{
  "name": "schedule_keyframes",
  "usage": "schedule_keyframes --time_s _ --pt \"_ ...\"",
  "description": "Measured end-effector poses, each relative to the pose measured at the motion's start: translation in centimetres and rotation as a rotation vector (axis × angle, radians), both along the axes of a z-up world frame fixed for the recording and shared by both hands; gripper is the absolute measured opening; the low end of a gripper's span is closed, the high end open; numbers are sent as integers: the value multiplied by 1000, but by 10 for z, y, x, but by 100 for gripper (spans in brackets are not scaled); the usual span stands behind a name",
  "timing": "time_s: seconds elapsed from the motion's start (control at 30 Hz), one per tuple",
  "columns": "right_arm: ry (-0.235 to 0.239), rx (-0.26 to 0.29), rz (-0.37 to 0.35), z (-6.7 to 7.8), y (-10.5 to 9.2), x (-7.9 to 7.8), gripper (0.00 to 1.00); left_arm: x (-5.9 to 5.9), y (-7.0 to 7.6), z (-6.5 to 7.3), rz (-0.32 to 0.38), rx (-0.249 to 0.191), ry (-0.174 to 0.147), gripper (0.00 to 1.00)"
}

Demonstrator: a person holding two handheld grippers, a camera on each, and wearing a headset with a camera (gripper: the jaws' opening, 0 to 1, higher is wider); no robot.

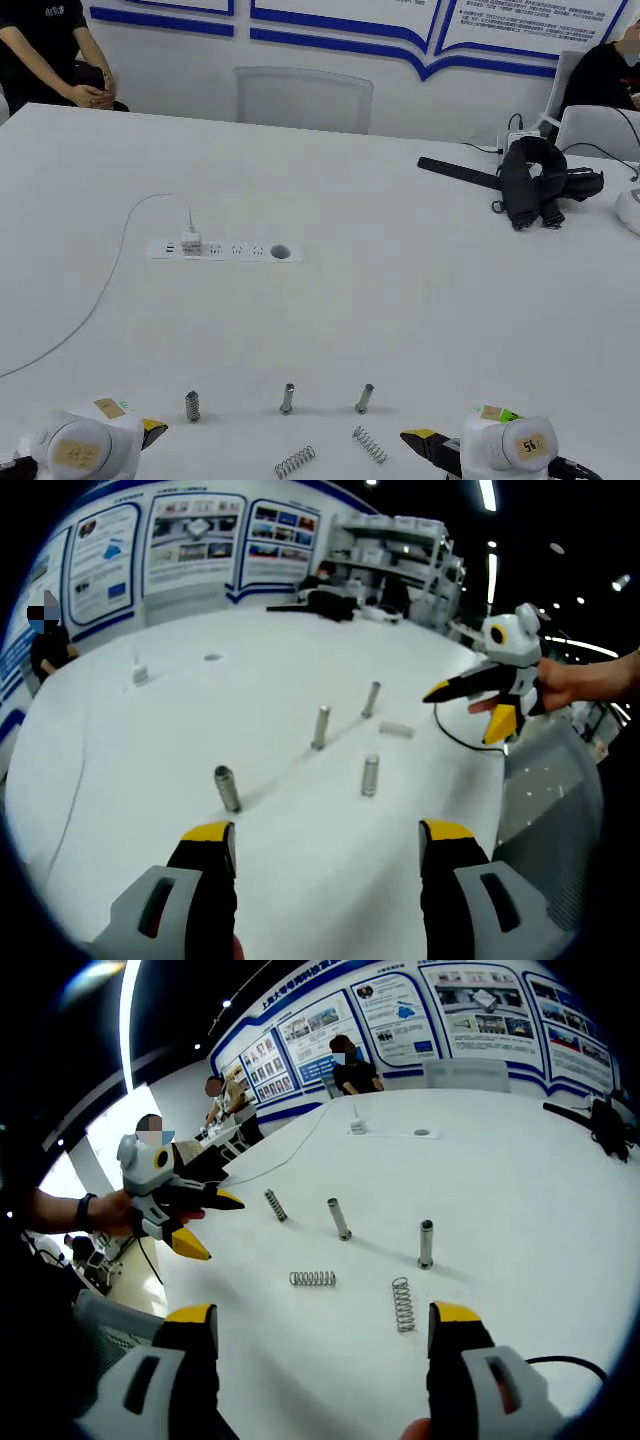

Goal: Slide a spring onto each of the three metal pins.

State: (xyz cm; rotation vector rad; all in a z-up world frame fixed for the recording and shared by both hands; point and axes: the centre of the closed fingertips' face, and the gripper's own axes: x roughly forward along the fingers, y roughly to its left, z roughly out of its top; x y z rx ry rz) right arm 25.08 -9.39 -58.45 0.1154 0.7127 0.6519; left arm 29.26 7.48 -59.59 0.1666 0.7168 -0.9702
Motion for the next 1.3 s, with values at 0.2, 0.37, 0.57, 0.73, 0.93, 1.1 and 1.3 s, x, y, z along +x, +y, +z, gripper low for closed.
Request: schedule_keyframes --time_s 0.2,0.37,0.57,0.73,0.93,1.1,1.3 --pt "-3 4 -9 3 -2 -2 89 -5 -20 -6 -59 7 9 76" --pt "-1 1 -20 2 -10 -5 89 -8 -35 -10 -96 10 16 76" --pt "6 4 -38 -1 -17 -8 89 -11 -52 -11 -132 4 20 76" --pt "14 9 -45 -3 -18 -12 89 -11 -59 -11 -149 3 20 75" --pt "21 21 -49 -5 -16 -15 88 -11 -63 -16 -166 17 24 74" --pt "21 25 -47 -6 -13 -18 88 -11 -69 -21 -182 27 29 73" --pt "22 27 -47 -6 -12 -19 88 -9 -75 -30 -201 60 27 67"
